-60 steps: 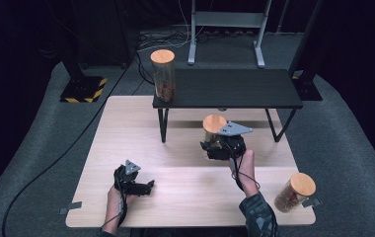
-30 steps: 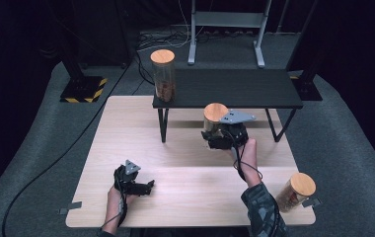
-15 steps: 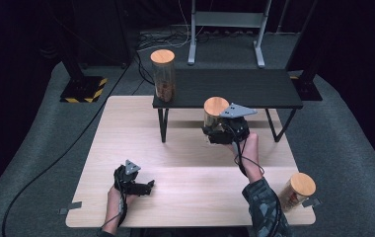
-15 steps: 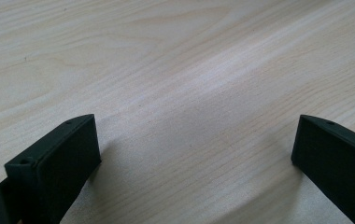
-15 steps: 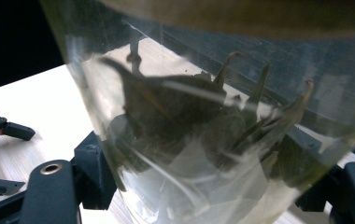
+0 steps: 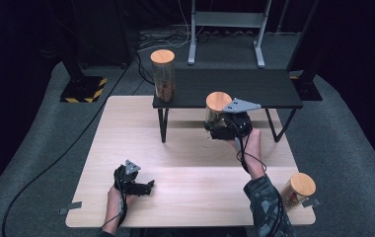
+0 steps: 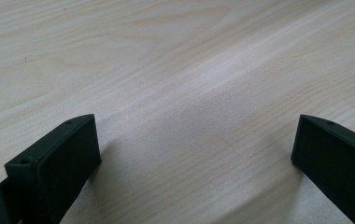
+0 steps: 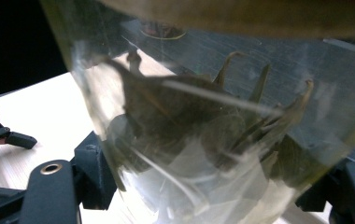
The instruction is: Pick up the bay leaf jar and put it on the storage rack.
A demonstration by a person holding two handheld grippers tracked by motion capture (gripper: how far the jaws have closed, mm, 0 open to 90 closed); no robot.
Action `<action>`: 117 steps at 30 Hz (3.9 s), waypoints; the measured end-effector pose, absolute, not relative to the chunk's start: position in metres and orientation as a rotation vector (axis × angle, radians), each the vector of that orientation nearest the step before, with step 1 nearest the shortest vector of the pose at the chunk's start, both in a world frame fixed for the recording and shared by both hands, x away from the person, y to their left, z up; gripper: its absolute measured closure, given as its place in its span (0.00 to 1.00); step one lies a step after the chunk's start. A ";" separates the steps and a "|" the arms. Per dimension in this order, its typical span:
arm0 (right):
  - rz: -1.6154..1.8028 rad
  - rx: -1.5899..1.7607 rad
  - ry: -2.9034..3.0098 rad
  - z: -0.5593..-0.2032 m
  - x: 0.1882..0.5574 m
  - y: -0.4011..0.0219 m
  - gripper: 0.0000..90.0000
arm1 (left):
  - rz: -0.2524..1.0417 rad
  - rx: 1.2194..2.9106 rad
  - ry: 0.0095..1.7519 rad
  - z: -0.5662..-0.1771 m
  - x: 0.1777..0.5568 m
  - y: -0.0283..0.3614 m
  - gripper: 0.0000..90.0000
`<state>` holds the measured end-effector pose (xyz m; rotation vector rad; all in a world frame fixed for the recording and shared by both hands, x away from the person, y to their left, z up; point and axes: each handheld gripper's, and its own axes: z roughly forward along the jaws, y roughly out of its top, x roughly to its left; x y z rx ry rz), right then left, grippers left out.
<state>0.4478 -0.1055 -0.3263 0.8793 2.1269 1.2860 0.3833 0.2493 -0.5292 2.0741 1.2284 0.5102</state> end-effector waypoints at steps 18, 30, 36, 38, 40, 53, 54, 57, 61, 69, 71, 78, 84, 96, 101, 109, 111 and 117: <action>1.287 0.879 2.109 -0.310 0.450 -0.112 0.28 | 0.512 2.073 1.232 -0.529 0.383 0.249 0.00; 1.286 0.877 2.115 -0.301 0.455 -0.110 0.28 | 0.516 2.068 1.238 -0.529 0.383 0.250 0.01; 1.282 0.865 2.115 -0.296 0.455 -0.108 0.28 | 0.516 2.068 1.237 -0.529 0.383 0.250 0.01; 1.275 0.864 2.112 -0.293 0.455 -0.108 0.28 | 0.515 2.067 1.238 -0.529 0.383 0.250 0.01; 1.277 0.863 2.106 -0.289 0.455 -0.110 0.28 | 0.515 2.067 1.238 -0.529 0.383 0.250 0.01; 1.276 0.865 2.089 -0.279 0.457 -0.115 0.28 | 0.516 2.065 1.245 -0.529 0.382 0.250 0.01; 1.273 0.864 2.087 -0.278 0.458 -0.116 0.28 | 0.517 2.065 1.244 -0.529 0.382 0.250 0.01; 1.271 0.861 2.083 -0.275 0.459 -0.116 0.28 | 0.517 2.065 1.245 -0.529 0.382 0.250 0.01; 1.277 0.855 2.076 -0.271 0.460 -0.116 0.28 | 0.516 2.066 1.245 -0.529 0.382 0.250 0.01; 1.278 0.849 2.070 -0.262 0.464 -0.115 0.28 | 0.517 2.065 1.245 -0.529 0.382 0.250 0.01; 1.281 0.846 2.069 -0.259 0.465 -0.115 0.28 | 0.517 2.065 1.245 -0.529 0.382 0.250 0.01; 1.287 0.838 2.061 -0.249 0.470 -0.112 0.28 | 0.516 2.065 1.245 -0.529 0.382 0.250 0.01; 1.289 0.844 2.060 -0.244 0.479 -0.111 0.28 | 0.516 2.065 1.245 -0.529 0.382 0.250 0.01; 1.266 0.868 2.067 -0.244 0.497 -0.111 0.28 | 0.516 2.066 1.245 -0.529 0.382 0.250 0.01; 1.256 0.885 2.070 -0.245 0.503 -0.112 0.28 | 0.516 2.065 1.245 -0.529 0.382 0.250 0.01; 1.241 0.923 2.067 -0.247 0.513 -0.113 0.28 | 0.516 2.065 1.245 -0.529 0.382 0.250 0.01; 1.236 0.929 2.067 -0.248 0.516 -0.113 0.28 | 0.517 2.066 1.244 -0.529 0.382 0.250 0.01; 1.231 0.951 2.066 -0.250 0.523 -0.112 0.28 | 0.516 2.065 1.245 -0.529 0.382 0.250 0.01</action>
